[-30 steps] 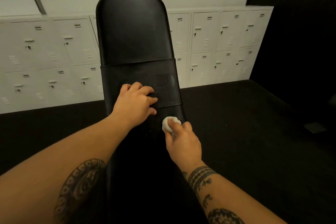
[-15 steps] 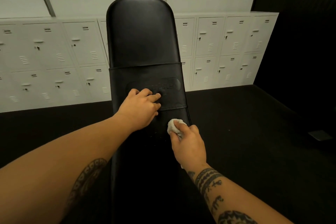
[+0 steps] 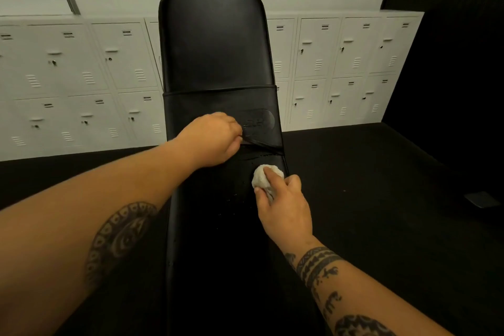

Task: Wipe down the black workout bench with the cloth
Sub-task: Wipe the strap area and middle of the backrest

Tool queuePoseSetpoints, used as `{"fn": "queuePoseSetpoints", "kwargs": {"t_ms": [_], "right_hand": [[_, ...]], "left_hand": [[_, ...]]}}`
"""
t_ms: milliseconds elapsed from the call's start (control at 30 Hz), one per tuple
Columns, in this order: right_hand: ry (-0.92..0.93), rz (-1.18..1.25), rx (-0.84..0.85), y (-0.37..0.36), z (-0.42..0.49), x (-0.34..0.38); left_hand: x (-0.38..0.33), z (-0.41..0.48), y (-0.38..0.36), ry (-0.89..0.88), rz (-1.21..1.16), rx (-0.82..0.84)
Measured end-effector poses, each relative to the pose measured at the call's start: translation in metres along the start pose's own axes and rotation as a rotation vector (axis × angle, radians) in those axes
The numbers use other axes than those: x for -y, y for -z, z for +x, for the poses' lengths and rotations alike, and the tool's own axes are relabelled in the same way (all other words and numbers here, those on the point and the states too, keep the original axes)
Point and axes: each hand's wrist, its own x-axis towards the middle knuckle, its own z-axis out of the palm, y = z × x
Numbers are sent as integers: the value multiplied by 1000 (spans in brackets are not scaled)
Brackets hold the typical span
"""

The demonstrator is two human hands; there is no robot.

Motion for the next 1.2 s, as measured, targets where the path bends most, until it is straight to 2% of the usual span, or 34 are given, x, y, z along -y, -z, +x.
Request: {"fn": "queuePoseSetpoints", "kwargs": {"t_ms": [133, 267, 500, 667, 767, 933, 1000, 1100, 1200], "right_hand": [[203, -170, 28, -6, 5, 9], [318, -273, -66, -17, 26, 33], [67, -329, -135, -12, 47, 31], [-163, -100, -200, -16, 39, 29], [-118, -50, -233, -32, 47, 58], [207, -329, -157, -27, 48, 54], [278, -392, -145, -13, 54, 42], [130, -373, -160, 1, 56, 30], [3, -189, -212, -16, 50, 48]], "left_hand": [[18, 18, 10, 115, -161, 141], [27, 32, 17, 172, -302, 256], [28, 30, 9, 235, -421, 251], [29, 28, 5, 238, -452, 238], [27, 26, 3, 241, -459, 189], [25, 23, 4, 249, -478, 175], [24, 23, 5, 254, -486, 180], [22, 21, 6, 265, -500, 187], [19, 18, 2, 276, -487, 133]]}}
